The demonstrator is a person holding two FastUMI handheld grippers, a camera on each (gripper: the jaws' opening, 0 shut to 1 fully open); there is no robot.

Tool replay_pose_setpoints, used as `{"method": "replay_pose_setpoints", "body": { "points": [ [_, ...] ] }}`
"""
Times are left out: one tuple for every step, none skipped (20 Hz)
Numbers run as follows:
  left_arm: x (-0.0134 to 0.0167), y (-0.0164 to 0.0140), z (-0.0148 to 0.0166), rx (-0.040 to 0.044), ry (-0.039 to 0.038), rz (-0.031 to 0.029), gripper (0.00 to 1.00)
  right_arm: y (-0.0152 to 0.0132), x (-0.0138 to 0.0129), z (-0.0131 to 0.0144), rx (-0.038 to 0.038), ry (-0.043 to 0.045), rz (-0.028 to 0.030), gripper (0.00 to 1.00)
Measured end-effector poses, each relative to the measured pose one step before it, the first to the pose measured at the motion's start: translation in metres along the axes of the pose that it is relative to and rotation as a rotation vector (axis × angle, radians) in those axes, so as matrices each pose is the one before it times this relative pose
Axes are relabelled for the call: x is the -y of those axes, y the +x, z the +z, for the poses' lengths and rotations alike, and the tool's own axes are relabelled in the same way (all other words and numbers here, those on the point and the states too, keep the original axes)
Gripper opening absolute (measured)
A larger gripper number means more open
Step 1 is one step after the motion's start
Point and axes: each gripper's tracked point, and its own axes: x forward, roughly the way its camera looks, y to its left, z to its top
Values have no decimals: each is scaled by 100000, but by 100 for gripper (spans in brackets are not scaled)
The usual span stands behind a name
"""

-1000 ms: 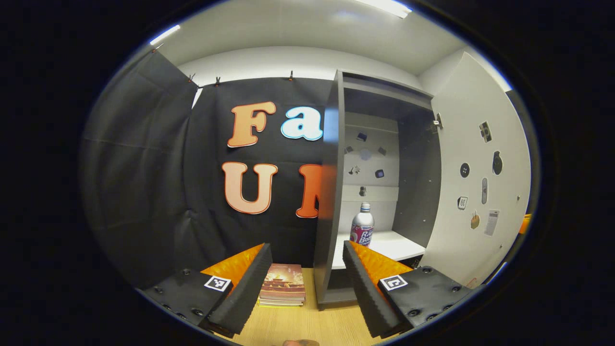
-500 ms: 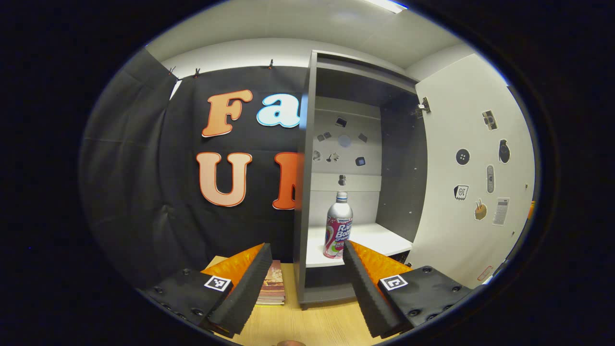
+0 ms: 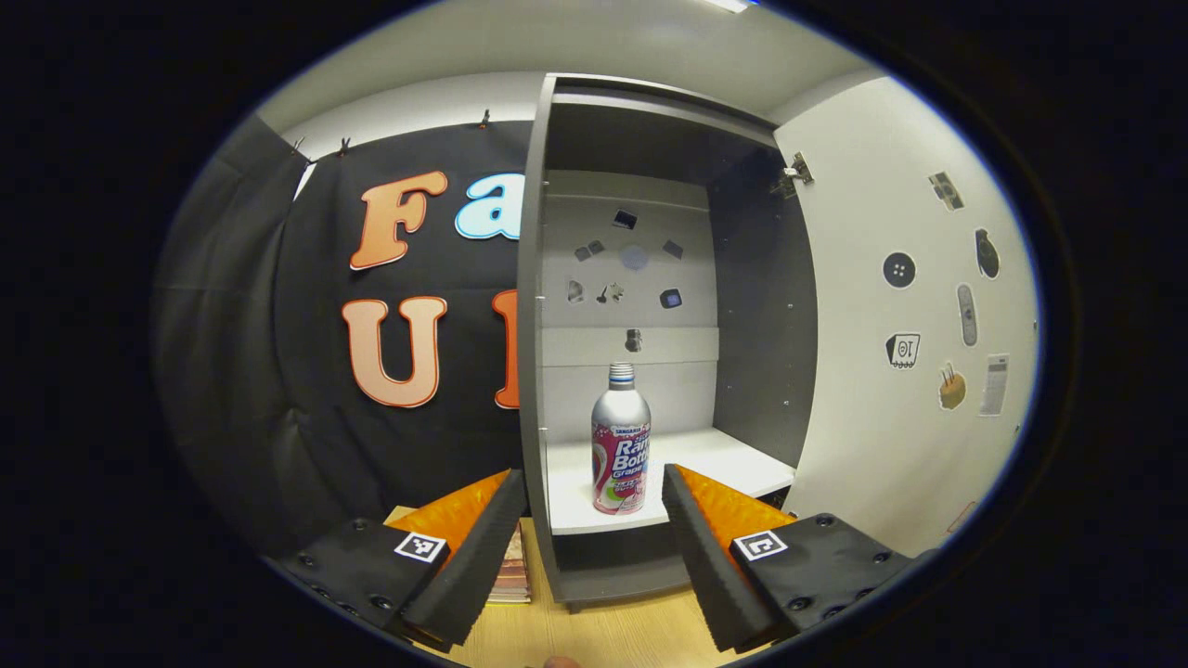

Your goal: Open the cabinet door with the right hand, grasp the bottle in the cabinet with the left hand and place it on the coaster, then close the cabinet door with the right hand.

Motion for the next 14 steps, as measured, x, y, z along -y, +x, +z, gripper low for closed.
{"method": "replay_pose_setpoints", "body": {
  "points": [
    [223, 533, -142, 230, 390, 131, 94, -176, 789, -92, -335, 363, -2105, 7],
    [310, 615, 131, 555, -53, -162, 94, -307, 1051, -157, -129, -210, -2195, 7],
    [324, 604, 141, 771, -308, -306, 94, -296, 944, -86, -277, -173, -2471, 8],
    [274, 559, 192, 675, -228, -216, 94, 82, 529, -129, -546, 488, -1918, 10],
    [271, 614, 303, 998, 48, -14, 96, -70, 540, -129, -360, 614, -1757, 16],
    [135, 576, 302, 1304, 533, 212, 94, -28, 723, -104, -400, 235, -2039, 19],
    [-27, 497, 275, 1452, 578, 762, 93, 109, 705, -208, -567, -232, -2042, 28],
    [156, 702, 470, 1233, 257, 378, 93, 184, 519, -207, -623, -564, -1453, 32],
    [192, 649, 21, 613, -9, 154, 97, 123, 383, -287, -444, -563, -1246, 37],
    [199, 713, -15, -134, 0, 209, 94, 146, 386, 19, -189, -312, -1402, 45],
    [-33, 724, -225, -490, -84, 631, 97, 122, 274, 41, 32, -249, -1000, 60],
    [28, 694, -281, -792, -324, 460, 97, -18, 404, 64, 63, -144, -1111, 72],
    [68, 602, -243, -773, -371, 301, 100, -40, 402, 10, 150, 41, -1230, 83],
    [64, 656, -323, -338, -110, 150, 97, 161, 243, 26, -119, 143, -1076, 87]
  ]
}}
